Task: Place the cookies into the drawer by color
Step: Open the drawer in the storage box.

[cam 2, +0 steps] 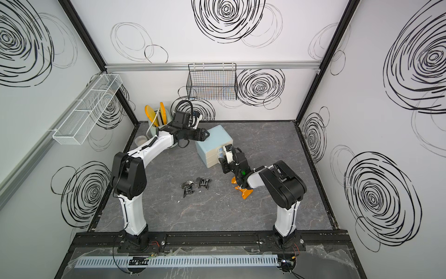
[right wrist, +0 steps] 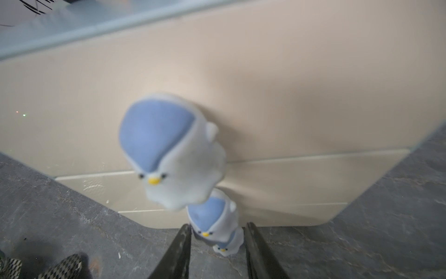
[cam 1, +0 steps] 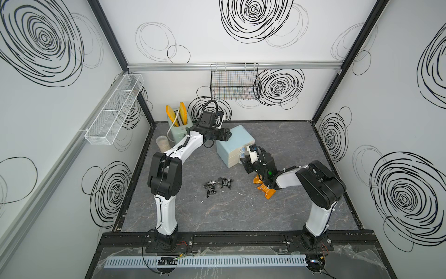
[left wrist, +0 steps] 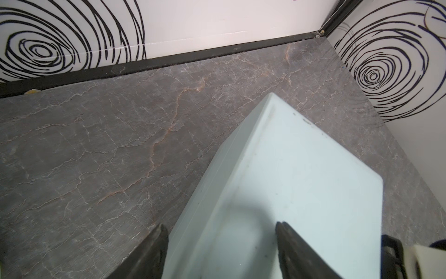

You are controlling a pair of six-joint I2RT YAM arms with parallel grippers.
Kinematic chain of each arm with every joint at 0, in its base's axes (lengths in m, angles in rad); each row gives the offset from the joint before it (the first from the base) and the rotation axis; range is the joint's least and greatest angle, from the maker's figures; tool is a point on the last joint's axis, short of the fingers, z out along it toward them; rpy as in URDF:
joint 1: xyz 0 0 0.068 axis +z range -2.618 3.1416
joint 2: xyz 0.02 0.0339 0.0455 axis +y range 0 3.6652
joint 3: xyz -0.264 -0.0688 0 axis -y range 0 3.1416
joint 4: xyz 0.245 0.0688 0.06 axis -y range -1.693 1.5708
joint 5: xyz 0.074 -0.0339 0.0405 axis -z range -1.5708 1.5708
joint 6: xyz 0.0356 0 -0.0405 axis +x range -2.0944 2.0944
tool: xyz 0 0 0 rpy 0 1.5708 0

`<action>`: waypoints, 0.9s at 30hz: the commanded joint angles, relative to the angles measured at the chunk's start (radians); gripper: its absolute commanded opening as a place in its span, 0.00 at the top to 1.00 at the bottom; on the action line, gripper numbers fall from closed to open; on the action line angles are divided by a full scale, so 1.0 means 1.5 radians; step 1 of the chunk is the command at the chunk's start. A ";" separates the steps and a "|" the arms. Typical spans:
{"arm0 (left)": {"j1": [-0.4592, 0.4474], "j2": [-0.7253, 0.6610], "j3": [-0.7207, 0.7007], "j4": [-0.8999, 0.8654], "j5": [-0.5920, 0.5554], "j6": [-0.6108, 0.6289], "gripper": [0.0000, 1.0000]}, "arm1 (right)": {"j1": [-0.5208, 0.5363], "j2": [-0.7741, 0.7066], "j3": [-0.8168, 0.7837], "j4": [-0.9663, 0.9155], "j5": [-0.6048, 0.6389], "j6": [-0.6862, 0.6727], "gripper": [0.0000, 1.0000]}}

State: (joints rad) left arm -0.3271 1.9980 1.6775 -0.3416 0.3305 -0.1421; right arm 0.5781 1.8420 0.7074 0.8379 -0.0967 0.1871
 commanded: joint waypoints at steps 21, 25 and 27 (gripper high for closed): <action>-0.004 0.017 0.014 -0.019 0.006 0.001 0.26 | -0.001 0.007 0.031 0.046 0.007 0.001 0.46; -0.006 0.019 0.014 -0.019 0.007 0.001 0.26 | -0.001 0.018 0.040 0.045 0.010 -0.002 0.51; -0.005 0.019 0.014 -0.020 0.008 0.002 0.27 | -0.002 0.022 0.041 0.045 0.008 -0.001 0.55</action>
State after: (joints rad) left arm -0.3271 1.9995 1.6794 -0.3420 0.3313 -0.1421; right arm 0.5781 1.8538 0.7467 0.8700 -0.0895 0.1848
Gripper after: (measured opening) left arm 0.737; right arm 0.451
